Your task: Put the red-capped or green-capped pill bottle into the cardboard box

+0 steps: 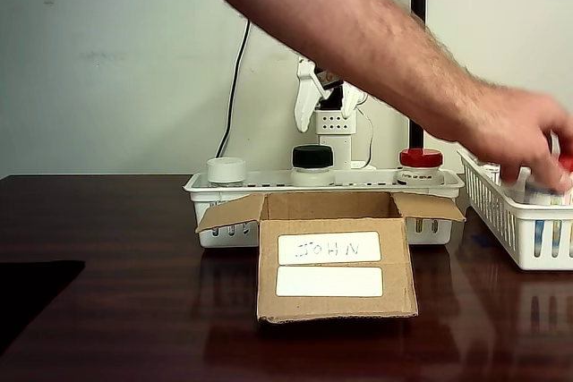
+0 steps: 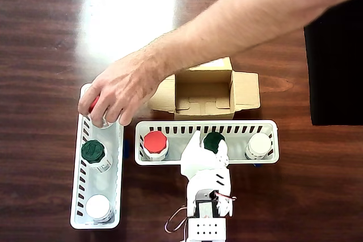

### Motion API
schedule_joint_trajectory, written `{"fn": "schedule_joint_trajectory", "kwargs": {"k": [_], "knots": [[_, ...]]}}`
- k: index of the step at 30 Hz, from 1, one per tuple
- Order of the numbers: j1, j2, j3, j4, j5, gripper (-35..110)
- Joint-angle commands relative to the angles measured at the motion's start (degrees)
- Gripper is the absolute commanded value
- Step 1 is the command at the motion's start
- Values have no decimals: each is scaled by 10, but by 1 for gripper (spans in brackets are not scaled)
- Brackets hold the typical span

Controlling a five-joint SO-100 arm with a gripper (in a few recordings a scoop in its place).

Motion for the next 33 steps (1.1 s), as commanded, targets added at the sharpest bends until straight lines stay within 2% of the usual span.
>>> {"fn": "schedule_joint_trajectory", "kwargs": {"k": [1, 15, 26, 33], "knots": [[12, 34, 1, -8, 15, 50], [7, -38, -64, -7, -58, 52], [70, -68, -61, -21, -33, 52], [68, -103, -42, -76, -42, 52]]}}
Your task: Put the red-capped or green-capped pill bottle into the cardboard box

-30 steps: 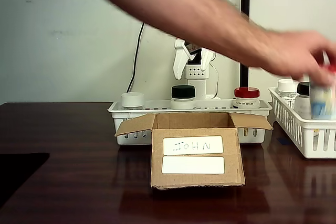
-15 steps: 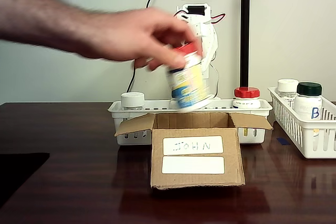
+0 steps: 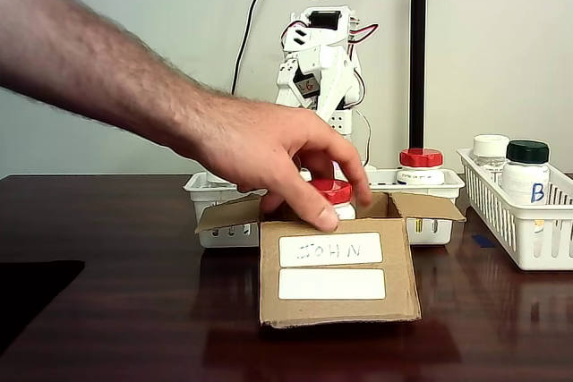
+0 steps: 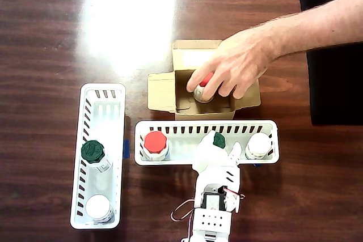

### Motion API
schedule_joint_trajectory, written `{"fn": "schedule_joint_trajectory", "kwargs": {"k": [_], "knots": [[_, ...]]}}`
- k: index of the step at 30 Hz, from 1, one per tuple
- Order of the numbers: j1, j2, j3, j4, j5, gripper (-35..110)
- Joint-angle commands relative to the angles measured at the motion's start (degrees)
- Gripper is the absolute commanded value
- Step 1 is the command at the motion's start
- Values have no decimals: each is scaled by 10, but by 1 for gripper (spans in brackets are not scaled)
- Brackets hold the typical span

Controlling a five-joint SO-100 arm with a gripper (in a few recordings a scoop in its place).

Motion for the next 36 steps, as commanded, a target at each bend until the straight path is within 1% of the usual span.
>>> {"fn": "schedule_joint_trajectory", "kwargs": {"k": [1, 8, 15, 23, 33, 36], "knots": [[-11, 2, -9, -29, -9, 52], [-42, 32, 6, -12, -25, 52], [-26, 62, 69, -33, 10, 52], [-36, 61, 105, -76, 8, 52], [-43, -22, 100, -156, 5, 51], [-40, -37, 91, -158, 11, 50]]}}
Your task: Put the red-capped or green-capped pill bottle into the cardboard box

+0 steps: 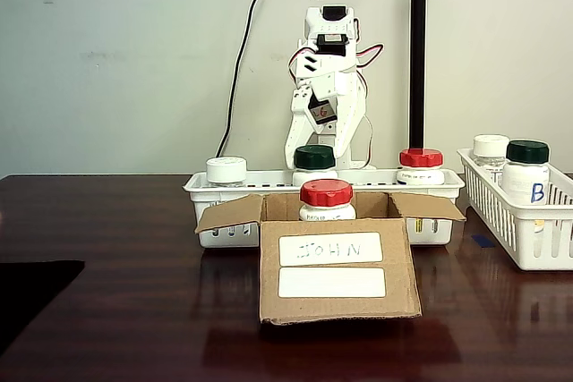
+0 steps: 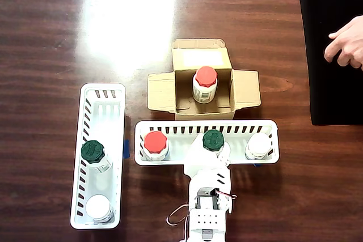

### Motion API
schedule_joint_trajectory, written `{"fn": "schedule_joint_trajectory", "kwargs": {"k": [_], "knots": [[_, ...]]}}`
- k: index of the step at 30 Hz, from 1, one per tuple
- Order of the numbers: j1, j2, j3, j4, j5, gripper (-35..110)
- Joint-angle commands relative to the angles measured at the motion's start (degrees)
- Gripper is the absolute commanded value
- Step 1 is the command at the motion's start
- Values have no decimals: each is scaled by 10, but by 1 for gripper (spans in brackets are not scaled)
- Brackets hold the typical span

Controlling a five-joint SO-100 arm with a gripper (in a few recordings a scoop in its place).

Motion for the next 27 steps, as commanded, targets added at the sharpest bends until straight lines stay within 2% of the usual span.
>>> {"fn": "schedule_joint_trajectory", "kwargs": {"k": [1, 4, 6, 14, 19, 27], "knots": [[9, -13, -25, -15, 13, 50], [14, -24, -33, -15, 18, 49], [19, -29, -38, -15, 23, 43], [27, -45, -62, -10, 23, -5], [19, -34, -87, 28, 4, 1], [-3, 40, -182, 210, -30, 0]]}}
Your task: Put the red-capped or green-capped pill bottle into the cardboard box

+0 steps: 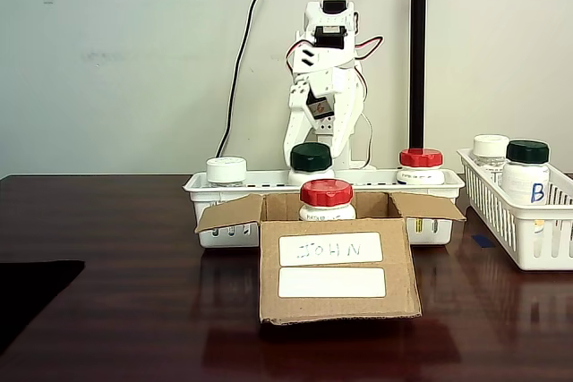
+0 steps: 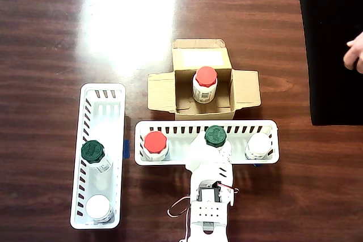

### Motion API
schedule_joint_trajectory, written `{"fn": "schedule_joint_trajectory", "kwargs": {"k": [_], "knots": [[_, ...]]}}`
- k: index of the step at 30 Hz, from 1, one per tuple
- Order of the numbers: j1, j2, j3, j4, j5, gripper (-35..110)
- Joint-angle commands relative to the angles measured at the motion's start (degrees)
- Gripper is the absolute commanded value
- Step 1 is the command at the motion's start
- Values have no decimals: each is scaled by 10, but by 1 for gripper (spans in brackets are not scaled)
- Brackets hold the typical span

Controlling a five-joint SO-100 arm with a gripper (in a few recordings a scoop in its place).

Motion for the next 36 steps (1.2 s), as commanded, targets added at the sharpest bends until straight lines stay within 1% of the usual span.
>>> {"fn": "schedule_joint_trajectory", "kwargs": {"k": [1, 8, 15, 26, 30, 36], "knots": [[-4, 57, -98, 100, -7, 0], [-25, 19, -261, 223, -41, 0], [-30, -118, -475, 293, -79, 0], [-57, -348, -711, 290, -142, 0], [-68, -409, -749, 265, -154, 0], [-82, -471, -749, 208, -161, 0]]}}
